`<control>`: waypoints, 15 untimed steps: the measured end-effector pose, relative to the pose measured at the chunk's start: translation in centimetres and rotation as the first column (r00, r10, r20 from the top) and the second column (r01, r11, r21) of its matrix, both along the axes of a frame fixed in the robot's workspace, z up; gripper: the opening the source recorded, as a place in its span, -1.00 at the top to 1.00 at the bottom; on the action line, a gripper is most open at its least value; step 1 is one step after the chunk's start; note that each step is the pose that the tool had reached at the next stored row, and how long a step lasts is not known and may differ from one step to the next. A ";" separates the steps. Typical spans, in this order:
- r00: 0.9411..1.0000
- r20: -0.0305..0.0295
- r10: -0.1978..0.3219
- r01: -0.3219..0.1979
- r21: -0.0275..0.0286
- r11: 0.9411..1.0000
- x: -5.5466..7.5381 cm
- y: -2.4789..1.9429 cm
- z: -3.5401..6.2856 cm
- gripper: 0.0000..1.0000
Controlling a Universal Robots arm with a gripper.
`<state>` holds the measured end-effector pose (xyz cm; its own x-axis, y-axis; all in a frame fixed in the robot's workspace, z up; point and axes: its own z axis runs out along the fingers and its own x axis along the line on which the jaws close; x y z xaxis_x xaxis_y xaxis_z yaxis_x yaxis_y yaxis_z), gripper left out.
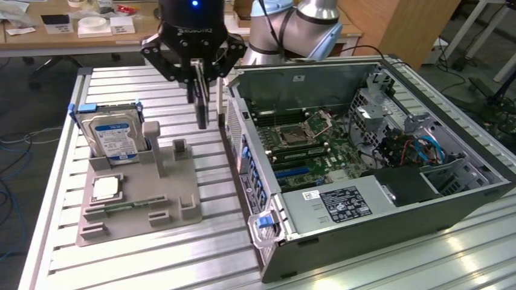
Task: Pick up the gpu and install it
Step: 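Pick up the gpu and move the gpu toward the slot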
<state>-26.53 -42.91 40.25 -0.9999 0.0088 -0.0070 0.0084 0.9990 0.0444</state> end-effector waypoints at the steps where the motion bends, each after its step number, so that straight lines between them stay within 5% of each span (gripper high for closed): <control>1: 1.000 0.000 0.001 -0.001 0.000 1.000 0.4 0.00 0.00 0.44; 7: 1.000 0.000 0.001 -0.001 0.000 1.000 2.2 0.00 0.00 0.44; 11: 1.000 0.000 0.001 -0.001 -0.012 1.000 3.2 0.02 0.00 0.44; 15: 1.000 0.000 0.001 -0.001 -0.015 1.000 4.0 0.08 -0.01 0.44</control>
